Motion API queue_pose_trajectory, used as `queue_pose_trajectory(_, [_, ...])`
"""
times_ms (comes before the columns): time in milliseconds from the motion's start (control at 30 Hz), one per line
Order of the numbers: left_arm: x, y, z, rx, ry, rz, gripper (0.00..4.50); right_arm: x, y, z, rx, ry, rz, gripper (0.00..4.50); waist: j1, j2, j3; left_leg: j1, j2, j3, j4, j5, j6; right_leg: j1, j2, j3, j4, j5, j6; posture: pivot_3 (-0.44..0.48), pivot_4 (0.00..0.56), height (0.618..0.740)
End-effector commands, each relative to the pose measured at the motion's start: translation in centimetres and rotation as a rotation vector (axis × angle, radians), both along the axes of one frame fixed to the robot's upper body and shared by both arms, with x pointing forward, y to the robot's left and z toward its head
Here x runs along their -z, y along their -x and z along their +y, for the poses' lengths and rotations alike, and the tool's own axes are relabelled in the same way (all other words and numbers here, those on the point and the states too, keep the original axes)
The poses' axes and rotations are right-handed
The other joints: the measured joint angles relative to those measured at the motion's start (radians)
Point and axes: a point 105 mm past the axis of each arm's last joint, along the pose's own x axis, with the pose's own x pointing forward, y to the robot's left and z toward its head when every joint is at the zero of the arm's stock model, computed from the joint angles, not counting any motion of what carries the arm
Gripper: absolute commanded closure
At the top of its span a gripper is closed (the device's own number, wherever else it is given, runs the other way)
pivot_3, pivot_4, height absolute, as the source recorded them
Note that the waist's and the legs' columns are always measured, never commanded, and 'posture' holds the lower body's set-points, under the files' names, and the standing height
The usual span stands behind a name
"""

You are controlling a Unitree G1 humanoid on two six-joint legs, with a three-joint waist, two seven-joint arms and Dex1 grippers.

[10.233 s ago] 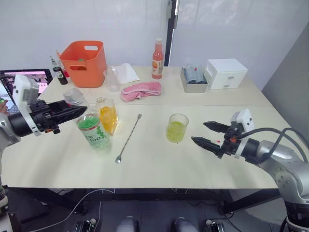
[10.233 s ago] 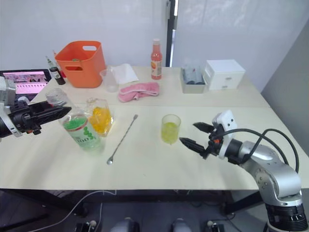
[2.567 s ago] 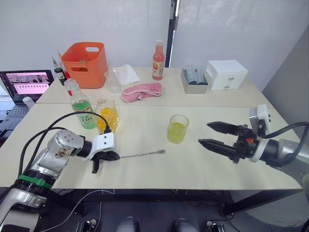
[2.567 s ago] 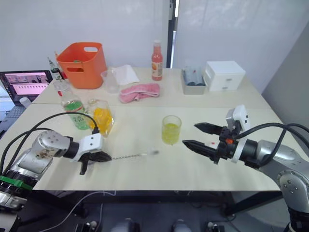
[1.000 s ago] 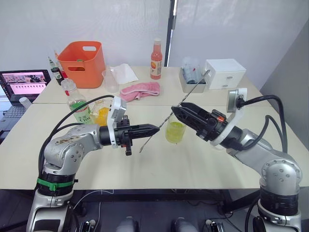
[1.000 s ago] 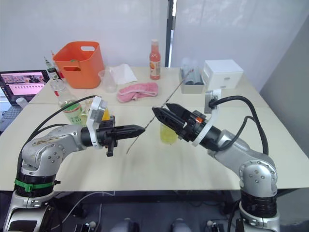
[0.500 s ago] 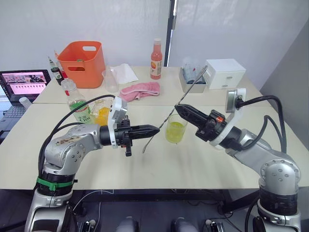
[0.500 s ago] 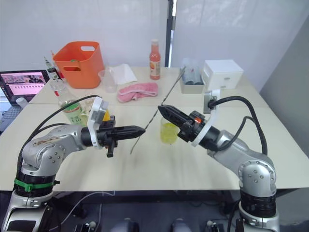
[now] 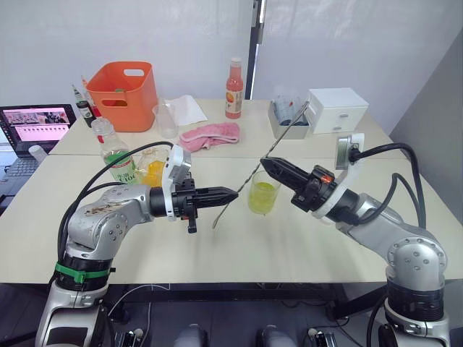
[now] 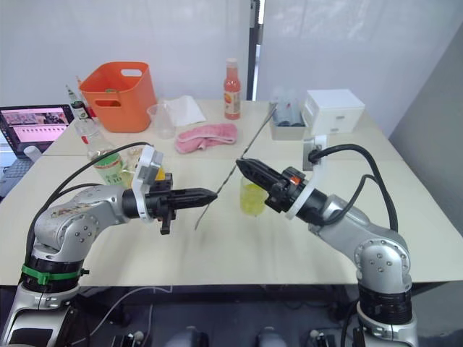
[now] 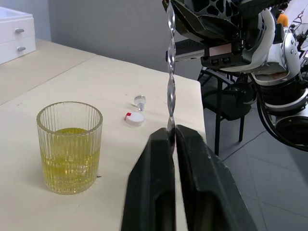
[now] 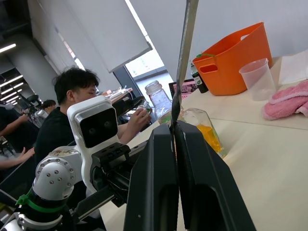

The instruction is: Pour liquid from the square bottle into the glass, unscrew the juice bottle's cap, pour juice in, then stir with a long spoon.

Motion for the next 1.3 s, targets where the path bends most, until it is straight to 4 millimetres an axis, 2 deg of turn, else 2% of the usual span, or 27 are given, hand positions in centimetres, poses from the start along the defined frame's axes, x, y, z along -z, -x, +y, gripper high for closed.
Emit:
queue_pose_trajectory(33, [-1.8, 0.2, 0.4, 0.014, 0.052, -0.046, 2.84, -1.3, -0.1, -0.7, 0.040, -0.031, -0.059, 4.50, 0.000, 0.000, 0.000, 0.000, 0.000, 0.000, 0.000, 0.000, 0.000, 0.000, 0.000, 0.000, 0.000, 0.000, 0.000, 0.000, 0.150, 0.715])
queue_pose_trajectory(200, [-1.4, -0.1, 0.8, -0.016, 0.024, -0.069, 1.17, -1.8, -0.8, -1.4, 0.082, -0.048, -0.082, 4.50, 0.000, 0.000, 0.000, 0.000, 0.000, 0.001, 0.000, 0.000, 0.000, 0.000, 0.000, 0.000, 0.000, 0.000, 0.000, 0.000, 0.150, 0.715])
queue_pose_trajectory(300, [-0.7, -0.7, 1.4, -0.077, -0.009, -0.097, 0.18, -3.5, -1.5, -2.5, 0.126, -0.048, -0.144, 4.50, 0.000, 0.000, 0.000, 0.000, 0.000, 0.002, 0.000, 0.000, 0.000, 0.000, 0.000, 0.000, 0.000, 0.000, 0.000, 0.000, 0.150, 0.715])
queue_pose_trajectory(333, [-0.5, -0.8, 1.6, -0.088, -0.018, -0.102, 0.02, -4.2, -1.7, -2.9, 0.143, -0.039, -0.165, 4.50, 0.000, 0.000, 0.000, 0.000, 0.000, 0.002, 0.000, 0.000, 0.000, -0.001, 0.000, 0.000, 0.000, 0.000, 0.000, 0.000, 0.150, 0.715])
queue_pose_trajectory(500, [0.2, -0.8, 2.3, -0.131, -0.045, -0.132, 0.02, -6.4, -3.1, -4.3, 0.213, 0.057, -0.241, 4.50, 0.001, 0.001, 0.000, -0.001, 0.000, 0.005, -0.001, 0.000, 0.000, -0.001, 0.000, 0.000, -0.001, 0.000, 0.000, 0.000, 0.150, 0.715])
queue_pose_trajectory(667, [0.6, -0.7, 2.6, -0.145, -0.060, -0.153, 0.02, -7.0, -3.7, -4.6, 0.233, 0.162, -0.278, 4.50, 0.001, 0.001, 0.000, -0.001, 0.000, 0.005, -0.001, 0.000, 0.000, -0.001, -0.001, 0.000, -0.001, 0.000, 0.000, 0.000, 0.150, 0.715])
queue_pose_trajectory(800, [1.0, -0.5, 2.8, -0.151, -0.069, -0.164, 0.02, -6.4, -4.2, -4.6, 0.244, 0.267, -0.293, 4.50, 0.000, 0.000, 0.000, -0.001, 0.000, 0.006, -0.002, 0.000, 0.000, -0.001, -0.001, 0.000, -0.001, 0.000, 0.000, 0.000, 0.150, 0.715])
queue_pose_trajectory(967, [0.9, -0.5, 2.7, -0.154, -0.063, -0.167, 0.02, -4.8, -4.9, -4.0, 0.239, 0.350, -0.285, 4.50, 0.000, 0.000, 0.000, -0.001, 0.000, 0.006, -0.001, 0.000, 0.000, -0.001, -0.001, 0.000, -0.001, 0.000, 0.000, 0.000, 0.150, 0.715])
queue_pose_trajectory(1100, [0.8, -0.4, 2.5, -0.156, -0.061, -0.171, 0.02, -3.3, -5.4, -2.8, 0.211, 0.397, -0.280, 4.50, 0.000, 0.000, 0.000, -0.001, 0.000, 0.006, -0.001, 0.000, 0.000, -0.001, -0.001, 0.000, -0.001, 0.000, 0.000, 0.000, 0.150, 0.715])
queue_pose_trajectory(1300, [0.8, -0.5, 2.5, -0.157, -0.064, -0.173, 0.02, -2.5, -7.4, -1.9, 0.215, 0.432, -0.307, 4.50, 0.000, 0.001, 0.000, -0.001, 0.000, 0.006, -0.001, 0.000, 0.000, -0.001, -0.001, 0.000, -0.001, 0.000, 0.000, 0.000, 0.150, 0.715])
